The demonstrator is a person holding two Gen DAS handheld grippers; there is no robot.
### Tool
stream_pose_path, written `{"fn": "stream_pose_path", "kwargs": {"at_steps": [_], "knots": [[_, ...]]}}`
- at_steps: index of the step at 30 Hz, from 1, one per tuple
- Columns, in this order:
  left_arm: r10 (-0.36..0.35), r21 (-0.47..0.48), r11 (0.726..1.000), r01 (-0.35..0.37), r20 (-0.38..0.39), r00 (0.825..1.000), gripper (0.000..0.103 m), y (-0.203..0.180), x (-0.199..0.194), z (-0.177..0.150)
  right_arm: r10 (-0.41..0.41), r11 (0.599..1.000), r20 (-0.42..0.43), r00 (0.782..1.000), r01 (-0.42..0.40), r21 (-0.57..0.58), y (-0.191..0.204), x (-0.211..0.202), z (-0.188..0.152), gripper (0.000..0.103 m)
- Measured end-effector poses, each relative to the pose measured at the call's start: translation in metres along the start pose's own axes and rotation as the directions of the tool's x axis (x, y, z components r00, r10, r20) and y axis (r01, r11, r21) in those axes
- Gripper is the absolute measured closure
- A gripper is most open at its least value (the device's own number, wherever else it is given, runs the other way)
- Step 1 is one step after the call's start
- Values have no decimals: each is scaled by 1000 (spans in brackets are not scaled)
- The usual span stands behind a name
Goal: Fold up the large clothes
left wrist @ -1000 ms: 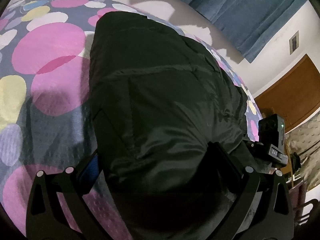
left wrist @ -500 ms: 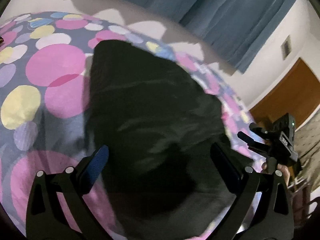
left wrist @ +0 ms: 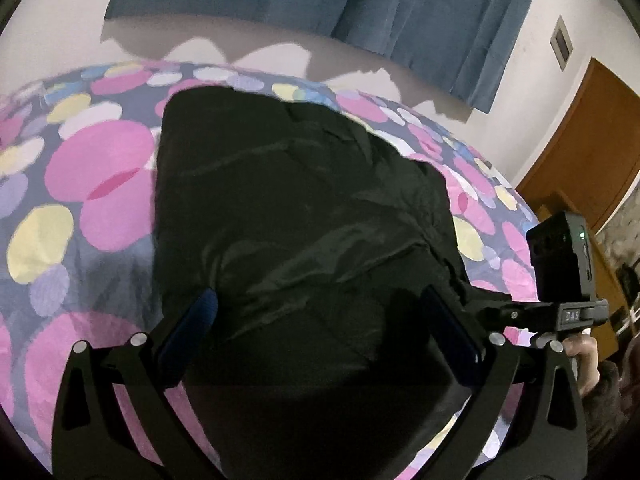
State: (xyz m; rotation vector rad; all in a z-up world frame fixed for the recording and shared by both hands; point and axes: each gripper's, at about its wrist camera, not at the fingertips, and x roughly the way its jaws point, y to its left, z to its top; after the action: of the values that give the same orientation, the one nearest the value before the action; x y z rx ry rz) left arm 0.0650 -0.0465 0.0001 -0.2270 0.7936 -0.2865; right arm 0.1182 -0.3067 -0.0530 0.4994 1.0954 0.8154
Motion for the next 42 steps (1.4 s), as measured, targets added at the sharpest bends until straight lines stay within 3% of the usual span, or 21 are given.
{"fn": "stream_pose_path", "kwargs": {"at_steps": [3, 6, 10, 14, 16, 21, 26, 29, 33, 38, 42], "knots": [[-91, -38, 995, 93, 48, 995, 9, 2, -14, 12, 8, 1000, 2, 1000, -8, 0, -1, -2, 0, 24], [-141, -75, 987, 140, 0, 990, 9, 6, 2, 14, 15, 1000, 9, 1000, -15, -3, -2, -5, 0, 24], [-121, -62, 991, 121, -8, 993, 9, 7, 10, 11, -10, 1000, 13, 1000, 10, -22, 7, -17, -1, 24], [-100, -34, 994, 99, -22, 995, 9, 3, 12, 10, -162, 983, 96, 982, 169, -72, 30, -49, 15, 23], [-99, -31, 995, 99, -23, 995, 9, 2, 11, 10, -187, 976, 151, 971, 201, -86, 40, -59, 28, 23], [-86, -26, 996, 86, -27, 996, 9, -1, 11, 10, -34, 997, 121, 992, 43, -72, 38, -37, 77, 23], [-70, -12, 998, 69, -34, 997, 9, -4, 13, 9, -109, 993, 10, 994, 109, -54, 12, 20, 105, 23], [-66, -20, 998, 65, -33, 997, 9, -6, 8, 9, -93, 996, -32, 995, 93, -6, -5, 37, 102, 24], [-71, -46, 996, 71, -15, 997, 9, -7, -1, 8, -81, 997, -17, 997, 81, 10, -14, 37, 96, 30], [-18, 15, 1000, 18, -29, 999, 9, -14, 10, 4, -77, 997, -1, 997, 77, 10, -15, 37, 94, 30], [-11, 16, 1000, 11, -29, 1000, 9, -14, 10, 4, -116, 993, 47, 992, 116, 1, 5, 10, 84, 29]]}}
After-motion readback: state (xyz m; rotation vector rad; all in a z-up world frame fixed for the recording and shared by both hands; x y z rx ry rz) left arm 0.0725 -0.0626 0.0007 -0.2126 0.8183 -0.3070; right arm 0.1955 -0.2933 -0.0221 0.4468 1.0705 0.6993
